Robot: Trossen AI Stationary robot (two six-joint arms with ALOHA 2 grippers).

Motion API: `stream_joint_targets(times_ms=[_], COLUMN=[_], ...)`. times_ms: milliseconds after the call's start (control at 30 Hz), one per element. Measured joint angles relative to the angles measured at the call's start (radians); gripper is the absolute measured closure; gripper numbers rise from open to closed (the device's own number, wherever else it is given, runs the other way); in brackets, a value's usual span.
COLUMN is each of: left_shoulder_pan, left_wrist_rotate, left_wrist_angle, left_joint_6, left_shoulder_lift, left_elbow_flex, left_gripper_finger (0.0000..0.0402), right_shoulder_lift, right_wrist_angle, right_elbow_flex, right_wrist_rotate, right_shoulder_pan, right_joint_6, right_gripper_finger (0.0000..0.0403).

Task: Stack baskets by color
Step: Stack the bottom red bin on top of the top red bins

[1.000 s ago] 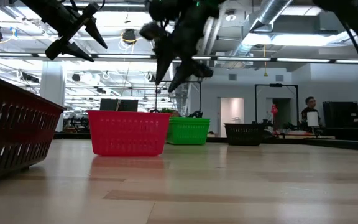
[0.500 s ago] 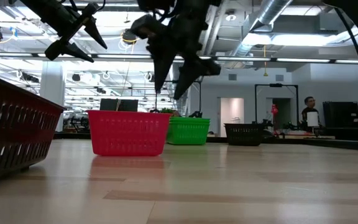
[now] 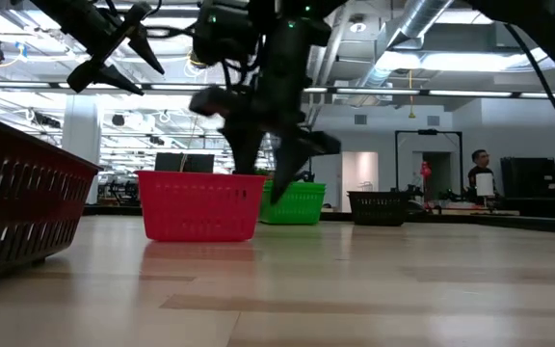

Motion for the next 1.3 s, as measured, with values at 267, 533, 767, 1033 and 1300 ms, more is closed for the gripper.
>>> stream_joint_targets(times_ms=[267,533,767,1033,1300], left_shoulder_pan=[0.000,0.000,0.000,0.000,0.000], left_wrist_rotate=[-0.009,-0.024,-0.032,-0.054,-0.057], left_wrist_angle=[-0.001,-0.001,-0.001,0.012,0.016], left_joint_6=[0.000,0.000,0.000,0.000,0.000], left_shoulder_lift=[-0.004,-0.005,-0.006,-0.006,-0.006], left_elbow_flex=[0.000,0.000,0.000,0.000,0.000], left_gripper_finger=[0.0145,0.0145,0.0145,0.0145,0.0145], right_shoulder_lift=[0.014,-0.013,-0.110,-0.229,-0.231], right_wrist_angle=[-0.002,-0.011,0.000,0.049,0.223], right_elbow_flex=[0.000,-0.001,0.000,0.001,0.000], right_wrist_rotate=[-0.022,-0.036,-0.038,-0.036,-0.029], right_shoulder_pan=[0.000,-0.021,-0.071,-0.160,-0.271], right_joint_6=[0.008,-0.039,-0.075,-0.091,-0.058], right_gripper_finger=[0.0354,0.0392,0.0395,0.0394,0.0394])
